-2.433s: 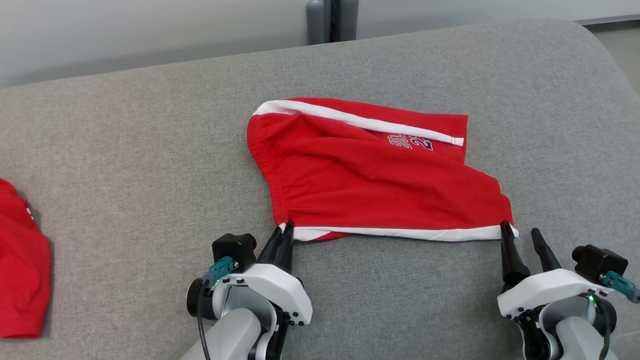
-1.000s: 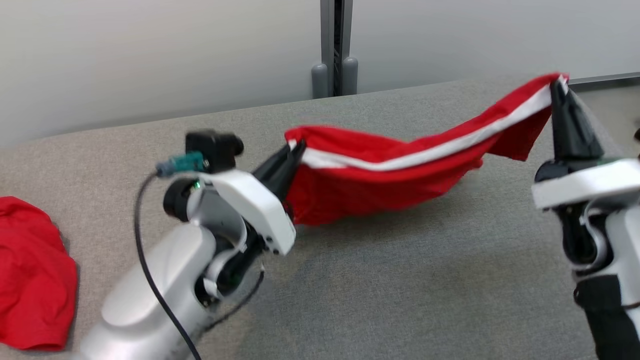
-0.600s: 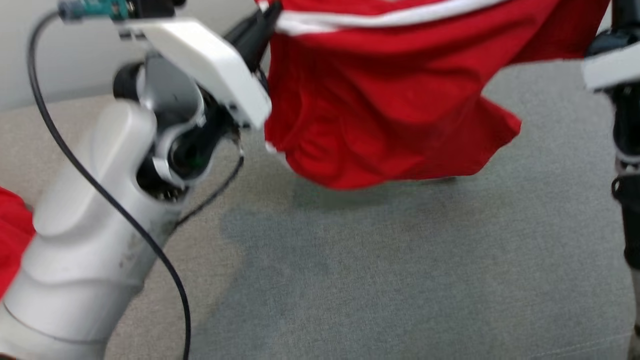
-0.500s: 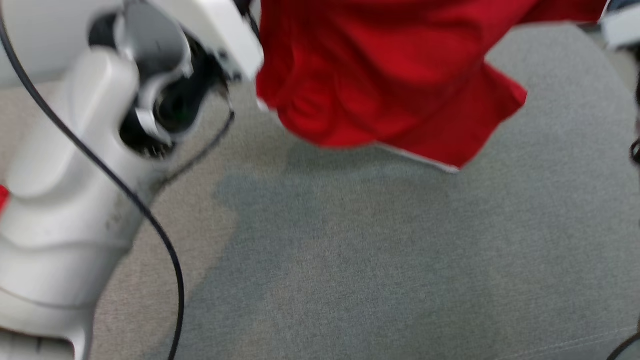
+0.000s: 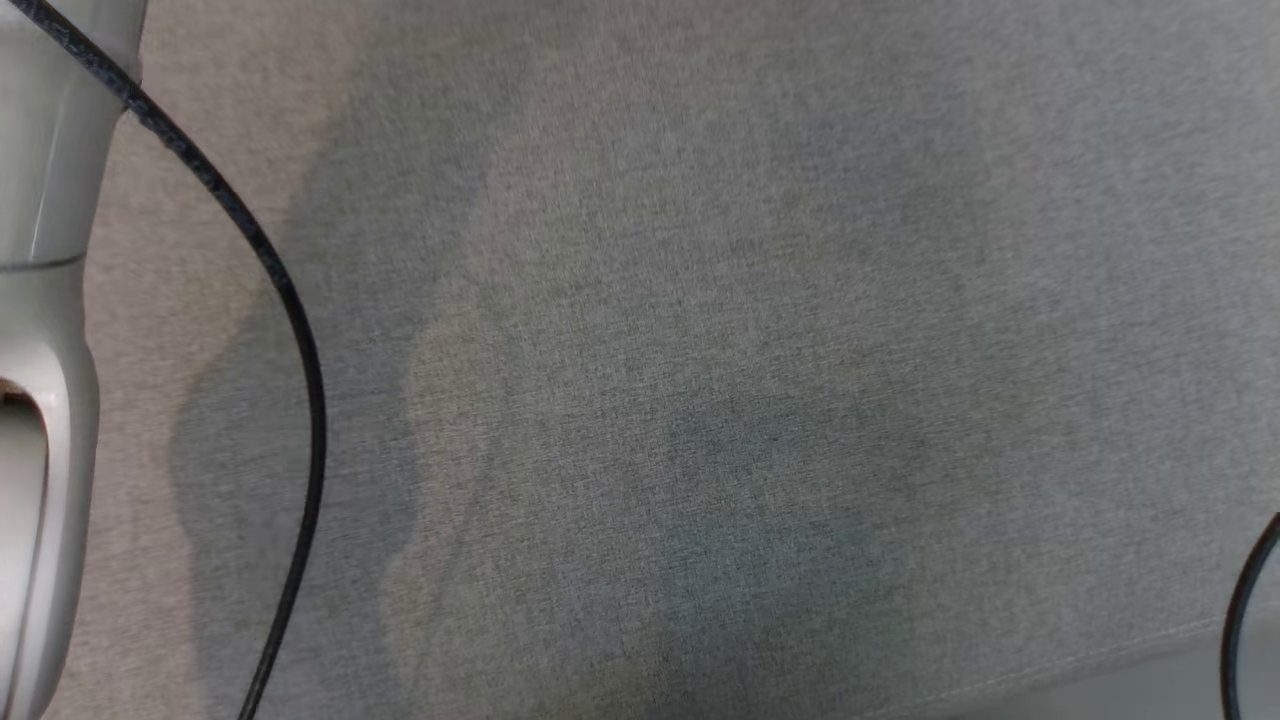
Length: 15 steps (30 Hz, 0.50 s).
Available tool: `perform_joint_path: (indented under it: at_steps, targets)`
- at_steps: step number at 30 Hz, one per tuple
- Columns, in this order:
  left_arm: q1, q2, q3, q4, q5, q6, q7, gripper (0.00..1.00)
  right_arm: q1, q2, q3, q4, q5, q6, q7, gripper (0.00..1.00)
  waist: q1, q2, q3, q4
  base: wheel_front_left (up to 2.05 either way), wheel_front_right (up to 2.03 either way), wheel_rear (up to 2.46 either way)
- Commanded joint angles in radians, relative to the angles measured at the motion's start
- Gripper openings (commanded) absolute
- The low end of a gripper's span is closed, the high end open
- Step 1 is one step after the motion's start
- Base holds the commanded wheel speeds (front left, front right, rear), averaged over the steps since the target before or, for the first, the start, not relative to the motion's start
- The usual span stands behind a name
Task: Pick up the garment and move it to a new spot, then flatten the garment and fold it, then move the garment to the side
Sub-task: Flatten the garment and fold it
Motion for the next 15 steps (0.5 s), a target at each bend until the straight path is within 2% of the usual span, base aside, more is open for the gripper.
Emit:
perform_joint_path:
  at_steps: [1, 8, 15]
  targets:
    - [-0.006, -0.007, 0.004, 0.04, -0.001, -0.017, -0.037, 0.0, 0.002, 0.014, 0.006, 0.023, -0.001, 0.0, -0.01, 0.0, 0.0, 0.0, 0.08, -0.02, 0.0, 0.0, 0.0]
    - [0.02, -0.052, -0.026, 0.258, 0.023, -0.106, -0.222, 0.0, 0.104, 0.076, 0.026, 0.07, 0.019, 0.0, -0.013, 0.0, 0.0, 0.0, 0.149, -0.007, 0.0, 0.0, 0.0]
    - [0.12, -0.077, -0.119, 0.417, 0.074, -0.172, -0.274, 0.0, 0.246, 0.054, 0.125, 0.134, 0.02, 0.0, -0.013, 0.0, 0.0, 0.0, 0.148, 0.025, 0.0, 0.0, 0.0]
